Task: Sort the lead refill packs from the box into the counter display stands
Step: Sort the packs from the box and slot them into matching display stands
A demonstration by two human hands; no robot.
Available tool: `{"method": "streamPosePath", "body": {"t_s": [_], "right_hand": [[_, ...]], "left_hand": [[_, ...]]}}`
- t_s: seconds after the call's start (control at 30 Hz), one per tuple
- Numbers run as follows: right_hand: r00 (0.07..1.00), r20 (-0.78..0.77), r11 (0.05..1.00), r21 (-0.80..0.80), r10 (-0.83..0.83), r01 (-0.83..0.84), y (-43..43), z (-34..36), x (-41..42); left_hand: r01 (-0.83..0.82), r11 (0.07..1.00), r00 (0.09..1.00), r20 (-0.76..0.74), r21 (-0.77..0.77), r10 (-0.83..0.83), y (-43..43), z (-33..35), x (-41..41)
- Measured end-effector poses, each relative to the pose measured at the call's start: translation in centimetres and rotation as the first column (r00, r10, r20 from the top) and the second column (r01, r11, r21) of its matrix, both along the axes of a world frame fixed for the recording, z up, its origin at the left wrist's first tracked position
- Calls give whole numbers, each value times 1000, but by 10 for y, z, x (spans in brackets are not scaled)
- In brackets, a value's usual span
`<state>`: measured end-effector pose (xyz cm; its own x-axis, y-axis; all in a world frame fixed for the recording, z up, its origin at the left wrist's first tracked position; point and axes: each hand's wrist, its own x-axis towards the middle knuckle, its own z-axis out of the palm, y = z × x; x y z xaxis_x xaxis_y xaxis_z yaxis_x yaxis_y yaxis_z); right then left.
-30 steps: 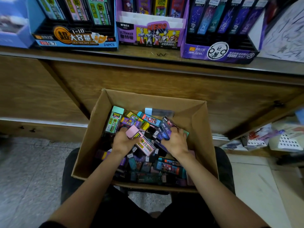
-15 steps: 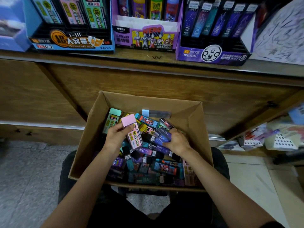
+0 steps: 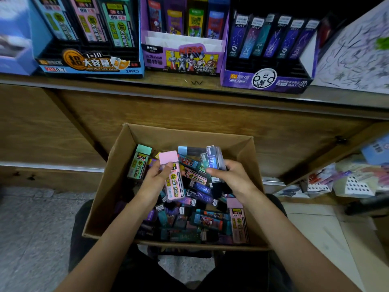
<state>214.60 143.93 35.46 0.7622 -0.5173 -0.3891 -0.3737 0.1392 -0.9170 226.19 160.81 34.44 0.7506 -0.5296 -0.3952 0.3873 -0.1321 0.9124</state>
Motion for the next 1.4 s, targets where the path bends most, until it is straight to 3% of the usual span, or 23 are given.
{"method": "streamPosePath", "body": {"t_s": [0.07,0.2,0.33,0.63,0.77,0.87,1.17,1.3,1.4], "right_hand": [[998,62,987,161,15,-25,7,13,-1],[996,91,970,240,12,-34,23,30,-1],[988,152,986,158,37,-61,37,39,-3],[964,163,974,-122,211,-192,47,53,-5],[947,182,964,-34,266,-265,45,62,-8],[956,196,969,77,216,-235,42,71,-12],[963,208,981,-123,173,-150,4,123,-31],[960,107,920,-330,257,-210,-18,147,-38],[949,168,889,-424,267,-175,-31,168,-39]], "left_hand": [[11,999,999,-32,-46,-13,-9,9,-12],[30,988,988,-146,-154,-53,-21,29,-30],[120,975,988,-73,-186,-135,-23,41,-39],[113,984,994,15,-140,-112,-19,47,-39],[120,987,993,10,-106,-120,-17,52,-37],[106,988,994,20,-111,-104,-17,59,-35],[58,984,992,123,-167,-37,-21,106,-11],[83,979,979,201,-188,-44,-28,133,1],[74,973,973,230,-216,-23,-33,148,8]]}}
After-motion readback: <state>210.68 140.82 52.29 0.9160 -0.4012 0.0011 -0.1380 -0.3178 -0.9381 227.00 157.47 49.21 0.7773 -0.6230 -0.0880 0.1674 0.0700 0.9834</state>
